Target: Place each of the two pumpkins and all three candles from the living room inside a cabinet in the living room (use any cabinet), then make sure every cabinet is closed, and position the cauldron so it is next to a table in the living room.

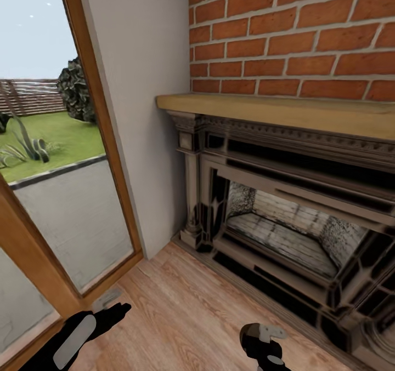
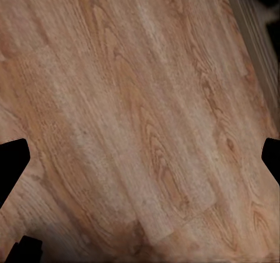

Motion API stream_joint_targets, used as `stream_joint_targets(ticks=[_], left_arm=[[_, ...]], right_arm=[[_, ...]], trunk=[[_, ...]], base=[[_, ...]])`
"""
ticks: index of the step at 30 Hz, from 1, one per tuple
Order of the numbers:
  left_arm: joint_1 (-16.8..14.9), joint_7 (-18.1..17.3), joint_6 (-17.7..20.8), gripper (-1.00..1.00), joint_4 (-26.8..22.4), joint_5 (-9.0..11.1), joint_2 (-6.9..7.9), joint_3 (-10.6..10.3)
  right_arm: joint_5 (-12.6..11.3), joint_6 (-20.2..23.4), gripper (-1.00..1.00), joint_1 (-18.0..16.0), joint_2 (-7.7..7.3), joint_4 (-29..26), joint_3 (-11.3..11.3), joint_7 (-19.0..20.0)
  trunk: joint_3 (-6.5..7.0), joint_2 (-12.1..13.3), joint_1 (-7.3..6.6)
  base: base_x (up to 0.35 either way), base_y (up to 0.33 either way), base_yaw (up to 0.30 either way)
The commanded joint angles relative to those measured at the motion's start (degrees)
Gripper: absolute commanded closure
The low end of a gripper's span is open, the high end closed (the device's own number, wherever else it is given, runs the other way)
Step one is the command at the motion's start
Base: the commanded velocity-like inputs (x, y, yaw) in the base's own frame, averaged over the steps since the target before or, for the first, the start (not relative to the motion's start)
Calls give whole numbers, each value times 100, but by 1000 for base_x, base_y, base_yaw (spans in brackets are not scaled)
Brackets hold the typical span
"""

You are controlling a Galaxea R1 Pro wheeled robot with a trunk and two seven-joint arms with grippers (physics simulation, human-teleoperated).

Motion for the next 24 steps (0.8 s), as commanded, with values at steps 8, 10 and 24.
stream_joint_targets(ticks=[8,10,24], left_arm=[[-2,47,-1,-100,-13,61,10,-24],[-2,46,-1,-100,-13,60,13,-24],[-2,46,-1,-100,-13,64,1,-25]], right_arm=[[-53,-27,100,-7,5,3,51,-22],[-54,-27,100,-7,1,3,51,-22],[-52,-15,100,-7,6,3,51,-6]], trunk=[[164,317,-178],[207,397,-222],[505,959,-529]], base=[[-64,0,-279],[-4,0,-279],[-81,0,-279]])
